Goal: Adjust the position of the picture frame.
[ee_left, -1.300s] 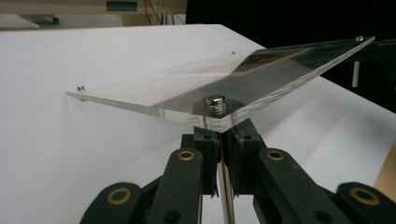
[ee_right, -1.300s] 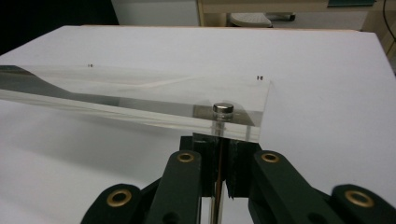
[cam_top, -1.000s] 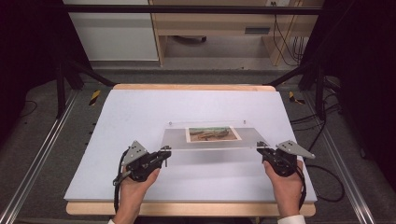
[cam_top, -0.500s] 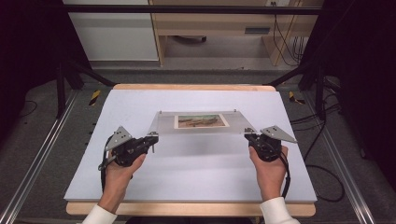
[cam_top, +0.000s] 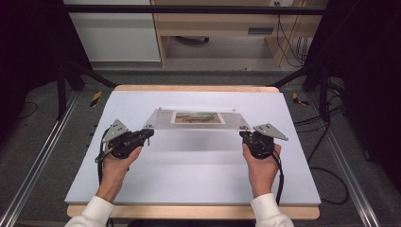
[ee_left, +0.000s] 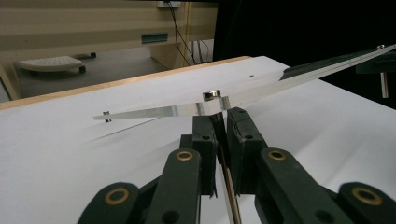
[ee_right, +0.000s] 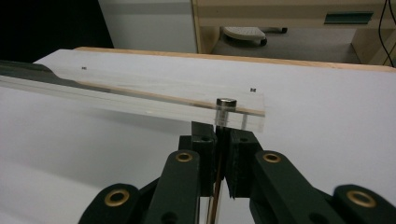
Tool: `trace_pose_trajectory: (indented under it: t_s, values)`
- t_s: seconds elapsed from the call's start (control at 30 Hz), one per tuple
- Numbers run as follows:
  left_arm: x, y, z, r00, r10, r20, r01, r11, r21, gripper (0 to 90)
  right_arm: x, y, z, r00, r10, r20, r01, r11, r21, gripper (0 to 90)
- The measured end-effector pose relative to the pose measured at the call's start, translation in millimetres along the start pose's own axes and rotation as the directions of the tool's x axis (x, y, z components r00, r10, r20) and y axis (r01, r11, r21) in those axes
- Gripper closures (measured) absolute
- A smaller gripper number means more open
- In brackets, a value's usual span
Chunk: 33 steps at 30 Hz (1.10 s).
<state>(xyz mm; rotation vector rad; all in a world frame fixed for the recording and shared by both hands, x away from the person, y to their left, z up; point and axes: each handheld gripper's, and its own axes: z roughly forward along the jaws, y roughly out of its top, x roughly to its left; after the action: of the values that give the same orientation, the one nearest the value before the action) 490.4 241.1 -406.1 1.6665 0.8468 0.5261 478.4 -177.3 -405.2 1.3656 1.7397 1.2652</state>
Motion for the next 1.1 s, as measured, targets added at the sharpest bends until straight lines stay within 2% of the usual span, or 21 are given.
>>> trace_pose_trajectory:
  t_s: [0.23,0.33,0.57,0.77,1.1]
  values:
    - [3.8,-6.6,1.9,0.9999,-0.001,-0.011,0.001,0.9999,0.015,81.4,3.6,-6.0,-1.6,0.9999,-0.011,-0.006,0.011,1.000,0.010,83.3]
    - [3.0,-13.2,1.9,0.9998,-0.017,-0.011,0.017,0.9995,0.028,81.4,4.7,-11.7,-1.2,0.9999,-0.010,-0.009,0.010,1.000,0.025,83.0]
    - [-0.5,-28.8,-1.1,0.9994,-0.016,-0.030,0.018,0.9983,0.056,81.8,7.9,-24.2,-2.9,0.9989,-0.040,-0.023,0.041,0.998,0.037,83.0]
    - [-4.8,-37.8,-2.1,0.9975,-0.065,-0.030,0.067,0.9946,0.079,83.1,5.8,-34.8,-3.6,0.9979,-0.055,-0.034,0.057,0.997,0.059,83.2]
    - [-8.5,-46.5,-2.6,0.9970,-0.067,-0.040,0.071,0.9904,0.119,83.8,2.0,-48.2,-3.7,0.9970,-0.038,-0.068,0.043,0.997,0.071,83.9]
